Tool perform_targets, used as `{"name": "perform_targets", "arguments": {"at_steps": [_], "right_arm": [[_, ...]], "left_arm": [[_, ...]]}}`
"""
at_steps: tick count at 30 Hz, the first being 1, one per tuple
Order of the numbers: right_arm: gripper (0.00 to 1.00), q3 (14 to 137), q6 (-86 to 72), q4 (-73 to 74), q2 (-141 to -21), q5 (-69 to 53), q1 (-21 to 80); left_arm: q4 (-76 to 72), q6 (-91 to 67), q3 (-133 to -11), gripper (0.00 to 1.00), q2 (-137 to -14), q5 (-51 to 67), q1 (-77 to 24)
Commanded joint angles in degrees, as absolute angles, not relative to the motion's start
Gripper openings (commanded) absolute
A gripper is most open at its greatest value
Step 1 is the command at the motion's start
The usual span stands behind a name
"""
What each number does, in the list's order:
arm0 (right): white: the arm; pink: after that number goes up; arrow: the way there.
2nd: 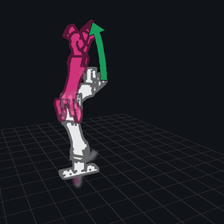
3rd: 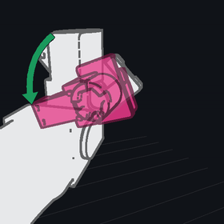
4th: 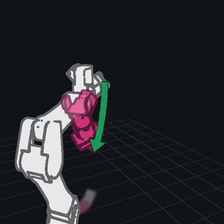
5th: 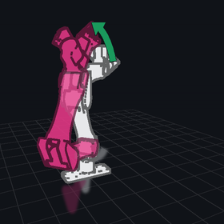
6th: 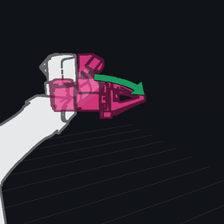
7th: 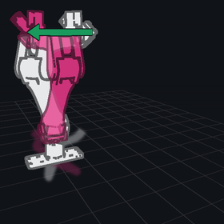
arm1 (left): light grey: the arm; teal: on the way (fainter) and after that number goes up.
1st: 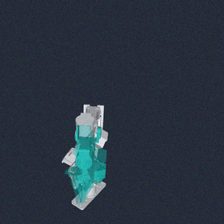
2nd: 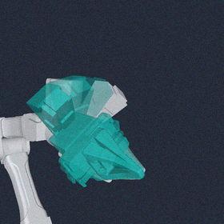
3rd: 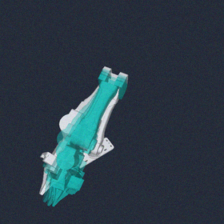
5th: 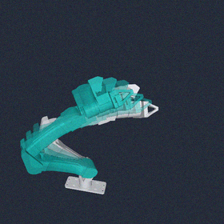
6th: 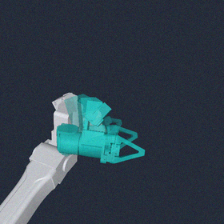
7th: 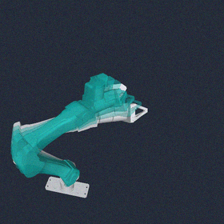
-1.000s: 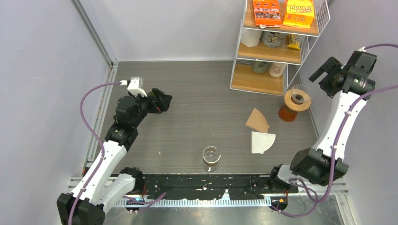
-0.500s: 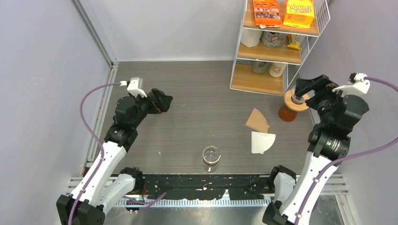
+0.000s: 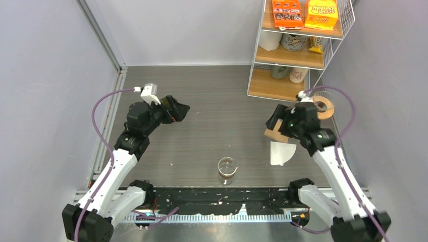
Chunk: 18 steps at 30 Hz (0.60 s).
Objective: Place the coffee filter in the dripper
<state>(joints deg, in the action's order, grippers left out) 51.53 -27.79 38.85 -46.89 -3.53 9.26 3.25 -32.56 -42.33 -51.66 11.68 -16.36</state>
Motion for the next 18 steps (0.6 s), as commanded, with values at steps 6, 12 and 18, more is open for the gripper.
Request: {"name": "perform_targets", "arguments": {"at_steps": [6, 12, 18], "right_arm": [[0.96, 41.0, -34.4, 44.1, -59.4, 20.4, 11.3], [1.00, 33.2, -30.5, 37.0, -59.4, 8.1, -2.6], [0.95, 31.4, -29.6, 33.5, -62.4, 5.5, -4.4]], "left_arm": [[0.3, -33.0, -44.8, 1.00, -52.1, 14.4, -16.1], [-2.0, -33.1, -44.2, 1.00, -54.1, 16.6, -16.1], [-2.6, -33.3, -43.8, 0.99, -55.0, 17.2, -16.1]]}}
